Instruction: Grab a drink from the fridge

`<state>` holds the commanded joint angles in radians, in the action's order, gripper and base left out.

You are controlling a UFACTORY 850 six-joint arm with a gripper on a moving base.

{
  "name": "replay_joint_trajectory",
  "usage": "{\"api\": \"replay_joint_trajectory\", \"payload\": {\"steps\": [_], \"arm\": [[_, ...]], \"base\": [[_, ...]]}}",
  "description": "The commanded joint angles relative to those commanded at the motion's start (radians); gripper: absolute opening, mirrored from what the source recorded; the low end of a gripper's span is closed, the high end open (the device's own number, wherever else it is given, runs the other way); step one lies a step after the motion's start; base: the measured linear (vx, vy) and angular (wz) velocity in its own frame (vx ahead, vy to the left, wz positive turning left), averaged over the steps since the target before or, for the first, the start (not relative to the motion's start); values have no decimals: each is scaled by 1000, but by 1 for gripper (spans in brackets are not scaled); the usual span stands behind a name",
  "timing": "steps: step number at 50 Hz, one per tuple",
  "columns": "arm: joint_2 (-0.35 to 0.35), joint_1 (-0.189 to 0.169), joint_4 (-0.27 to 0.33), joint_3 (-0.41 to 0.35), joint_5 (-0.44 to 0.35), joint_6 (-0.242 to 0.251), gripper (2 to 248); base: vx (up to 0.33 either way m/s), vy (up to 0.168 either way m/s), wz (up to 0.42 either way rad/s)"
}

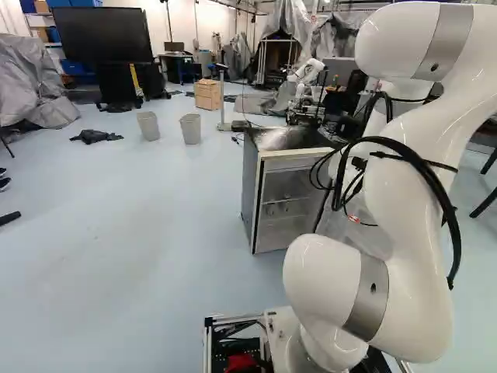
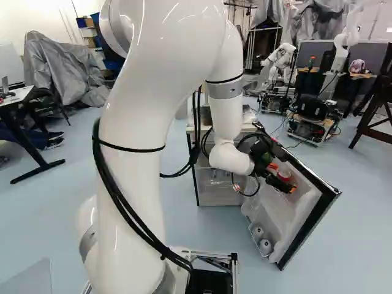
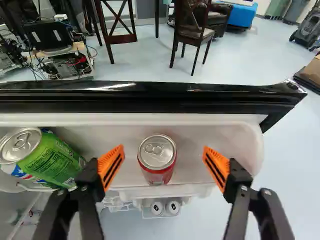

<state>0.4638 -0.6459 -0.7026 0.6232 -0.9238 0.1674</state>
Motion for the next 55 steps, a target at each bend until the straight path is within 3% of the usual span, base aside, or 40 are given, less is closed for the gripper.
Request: {"api": "replay_joint_trajectory", "payload": {"steps": [1, 5, 6, 10, 11, 15, 16, 55], "arm": [[0, 0, 0, 0, 0, 0, 200], [0, 0, 0, 0, 0, 0, 200], [0, 0, 0, 0, 0, 0, 163], [0, 0, 0, 0, 0, 0, 163], [0, 0, 0, 0, 0, 0, 124], [0, 0, 0, 0, 0, 0, 124], [0, 0, 0, 0, 0, 0, 96], [-8, 8, 0, -12, -5, 0, 95]], "base": [[0, 0, 0], [0, 0, 0], [0, 0, 0], [0, 0, 0], [0, 0, 0], [0, 0, 0], [0, 0, 0], [0, 0, 0]]}}
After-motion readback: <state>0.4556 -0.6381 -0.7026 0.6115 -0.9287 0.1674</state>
